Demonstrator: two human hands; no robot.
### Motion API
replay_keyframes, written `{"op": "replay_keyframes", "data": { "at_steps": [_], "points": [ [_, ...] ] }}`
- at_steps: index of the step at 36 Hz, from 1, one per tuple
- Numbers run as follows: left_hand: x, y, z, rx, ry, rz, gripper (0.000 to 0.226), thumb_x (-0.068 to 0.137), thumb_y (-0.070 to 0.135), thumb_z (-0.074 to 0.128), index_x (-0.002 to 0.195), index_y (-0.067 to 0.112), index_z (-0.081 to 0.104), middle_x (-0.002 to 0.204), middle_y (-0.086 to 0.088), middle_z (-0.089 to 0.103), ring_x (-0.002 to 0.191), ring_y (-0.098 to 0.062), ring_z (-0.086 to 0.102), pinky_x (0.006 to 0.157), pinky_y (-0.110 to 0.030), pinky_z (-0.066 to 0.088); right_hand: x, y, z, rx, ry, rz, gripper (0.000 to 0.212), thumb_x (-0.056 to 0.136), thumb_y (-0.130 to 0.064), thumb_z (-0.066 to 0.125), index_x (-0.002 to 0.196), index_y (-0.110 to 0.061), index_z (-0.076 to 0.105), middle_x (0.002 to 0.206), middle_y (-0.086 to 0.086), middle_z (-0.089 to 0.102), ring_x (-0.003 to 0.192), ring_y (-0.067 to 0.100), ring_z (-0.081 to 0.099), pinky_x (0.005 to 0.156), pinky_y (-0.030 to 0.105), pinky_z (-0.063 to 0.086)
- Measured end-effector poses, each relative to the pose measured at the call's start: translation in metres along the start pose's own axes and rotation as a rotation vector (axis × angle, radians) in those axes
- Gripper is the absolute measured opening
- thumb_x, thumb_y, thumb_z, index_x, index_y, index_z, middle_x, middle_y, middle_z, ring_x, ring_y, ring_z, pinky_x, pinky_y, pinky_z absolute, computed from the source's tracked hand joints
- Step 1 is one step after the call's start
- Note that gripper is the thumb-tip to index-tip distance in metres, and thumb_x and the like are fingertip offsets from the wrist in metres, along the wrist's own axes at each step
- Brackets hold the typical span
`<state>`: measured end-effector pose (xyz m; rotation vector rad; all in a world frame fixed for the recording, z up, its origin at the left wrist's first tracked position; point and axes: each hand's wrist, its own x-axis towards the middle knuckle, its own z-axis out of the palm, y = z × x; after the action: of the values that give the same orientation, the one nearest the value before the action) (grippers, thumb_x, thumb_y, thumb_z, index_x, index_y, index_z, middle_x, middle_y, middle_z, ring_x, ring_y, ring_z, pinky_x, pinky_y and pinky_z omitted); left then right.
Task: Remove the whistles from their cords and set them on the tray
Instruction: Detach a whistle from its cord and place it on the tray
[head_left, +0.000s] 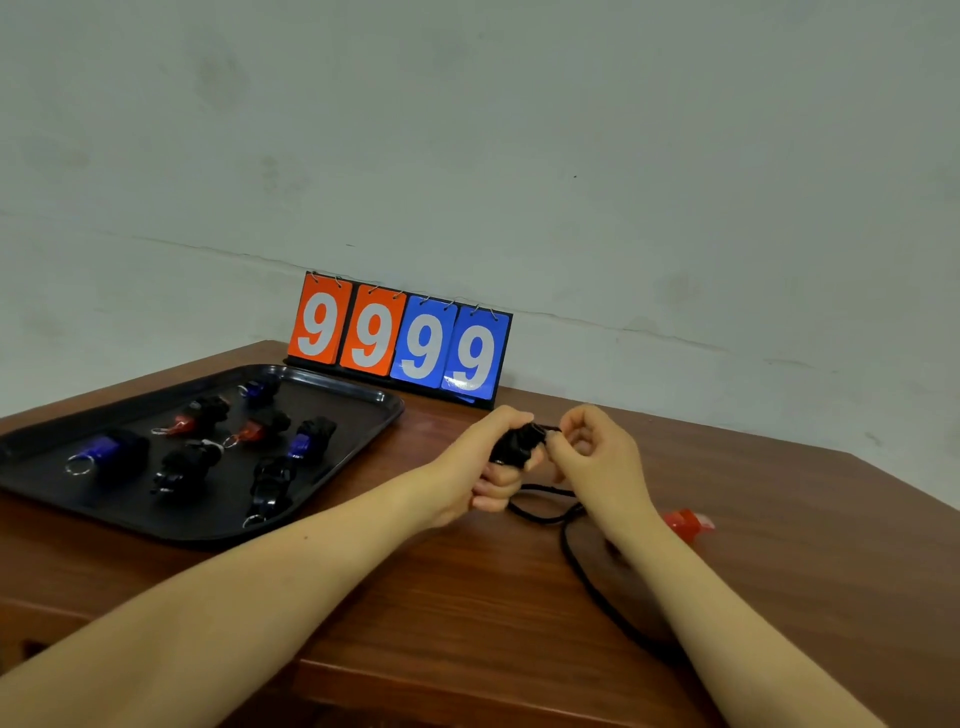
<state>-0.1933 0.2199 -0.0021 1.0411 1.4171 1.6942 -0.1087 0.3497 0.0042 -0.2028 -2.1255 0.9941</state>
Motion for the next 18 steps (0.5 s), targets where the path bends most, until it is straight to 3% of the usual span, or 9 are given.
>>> {"op": "replay_keyframes", "data": {
  "at_steps": [4, 8, 11, 13, 15, 18],
  "points": [
    [0.000, 0.001, -0.003, -0.159, 0.015, 0.000, 0.044, 0.091, 0.048, 0.041, 0.067, 0.013, 0.050, 0.047, 0.006, 0.019, 0.040, -0.009, 0.017, 0.042, -0.023, 0.014, 0.000, -0.001, 0.001, 0.156, -0.069, 0.045, 0.006, 0.092, -0.013, 0.060, 0.087, -0.012, 0.065, 0.074, 0.009, 0.069, 0.060, 0.014, 0.059, 0.052, 0.021, 0.046],
    [0.001, 0.006, -0.008, -0.333, 0.067, 0.018, 0.043, 0.077, 0.055, 0.056, 0.068, 0.014, 0.050, 0.057, 0.004, 0.011, 0.043, -0.009, 0.014, 0.043, -0.022, 0.011, 0.001, -0.007, 0.002, 0.749, -0.256, 0.198, 0.017, 0.090, -0.012, 0.057, 0.095, -0.002, 0.069, 0.090, 0.012, 0.070, 0.083, 0.017, 0.063, 0.064, 0.024, 0.045],
    [0.001, 0.006, -0.008, -0.347, 0.049, 0.004, 0.040, 0.080, 0.052, 0.057, 0.070, 0.014, 0.052, 0.055, 0.004, 0.012, 0.040, -0.008, 0.018, 0.041, -0.020, 0.014, 0.002, -0.012, 0.001, 1.116, -0.299, 0.330, 0.019, 0.083, -0.013, 0.056, 0.083, -0.004, 0.074, 0.085, 0.009, 0.067, 0.072, 0.011, 0.061, 0.055, 0.019, 0.046],
    [0.002, 0.004, -0.006, -0.330, 0.041, -0.013, 0.038, 0.081, 0.051, 0.058, 0.070, 0.014, 0.052, 0.051, 0.006, 0.016, 0.039, -0.008, 0.018, 0.041, -0.020, 0.014, 0.004, -0.010, 0.000, 1.253, -0.279, 0.401, 0.013, 0.083, -0.011, 0.056, 0.084, -0.004, 0.067, 0.082, 0.005, 0.062, 0.060, 0.009, 0.053, 0.045, 0.017, 0.040],
    [0.003, 0.003, -0.003, -0.318, 0.044, -0.021, 0.038, 0.080, 0.050, 0.057, 0.069, 0.015, 0.051, 0.049, 0.006, 0.016, 0.039, -0.008, 0.018, 0.041, -0.020, 0.014, 0.005, -0.007, -0.002, 1.233, -0.316, 0.403, 0.009, 0.085, -0.014, 0.054, 0.083, -0.007, 0.059, 0.079, 0.003, 0.056, 0.052, 0.007, 0.042, 0.041, 0.017, 0.033],
    [0.003, 0.002, -0.003, -0.354, 0.072, -0.010, 0.037, 0.078, 0.049, 0.057, 0.066, 0.014, 0.051, 0.047, 0.007, 0.018, 0.038, -0.008, 0.018, 0.040, -0.020, 0.015, 0.006, -0.003, -0.002, 0.842, -0.355, 0.281, 0.018, 0.093, -0.014, 0.049, 0.077, -0.009, 0.054, 0.079, 0.010, 0.055, 0.049, 0.008, 0.034, 0.042, 0.019, 0.027]
  ]
}}
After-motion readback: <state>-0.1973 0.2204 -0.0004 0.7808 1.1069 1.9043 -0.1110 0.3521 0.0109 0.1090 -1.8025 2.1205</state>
